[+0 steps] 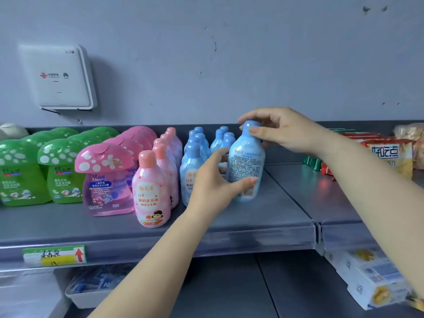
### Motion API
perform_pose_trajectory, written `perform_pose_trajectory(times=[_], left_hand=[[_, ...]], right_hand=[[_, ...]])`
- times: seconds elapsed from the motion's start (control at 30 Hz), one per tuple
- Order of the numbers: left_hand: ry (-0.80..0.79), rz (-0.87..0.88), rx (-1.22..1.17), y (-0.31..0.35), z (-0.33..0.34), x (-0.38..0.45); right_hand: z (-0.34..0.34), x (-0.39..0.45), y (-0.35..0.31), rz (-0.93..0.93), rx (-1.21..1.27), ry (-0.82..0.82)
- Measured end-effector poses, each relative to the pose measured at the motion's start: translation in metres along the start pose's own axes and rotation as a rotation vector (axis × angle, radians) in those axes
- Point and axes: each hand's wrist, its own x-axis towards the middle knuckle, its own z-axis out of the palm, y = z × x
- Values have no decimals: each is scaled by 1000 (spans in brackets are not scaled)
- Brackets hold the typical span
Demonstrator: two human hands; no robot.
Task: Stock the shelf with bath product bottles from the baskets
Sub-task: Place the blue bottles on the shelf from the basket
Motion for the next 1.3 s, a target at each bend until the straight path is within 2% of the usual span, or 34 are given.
perform_pose_trajectory(times=[0.1, 0.27, 0.37, 0.47, 0.67, 0.77, 0.87, 0.97, 1.13, 1.2, 1.3], left_hand=[[-74, -78, -143, -2, -8, 3], [-208, -134, -283, -1, -15, 7], [-167, -99, -248, -4, -14, 7], [-92, -53, -115, -8, -10, 5], [2, 36, 51, -11, 6, 5], [47, 19, 112, -11, 13, 9], [72, -7, 85, -16, 17, 11], [68, -22, 41, -22, 17, 12], [27, -33, -2, -27, 17, 13], [4, -26, 28, -30, 18, 14], [-24, -30, 78, -34, 20, 15]], right_hand=[[-12, 2, 3, -1, 85, -162], [-12, 10, 6, -39, 196, -168], [-6, 13, 9, -29, 213, -79], [1, 16, 12, -7, 193, 24], [19, 25, 21, 77, 51, 320], [30, 28, 24, 102, 3, 448], [37, 27, 26, 97, 13, 502], [34, 22, 32, 68, 82, 432], [36, 2, 60, 157, 298, 141], [41, -2, 68, 191, 378, 135], [51, -2, 73, 166, 399, 273]])
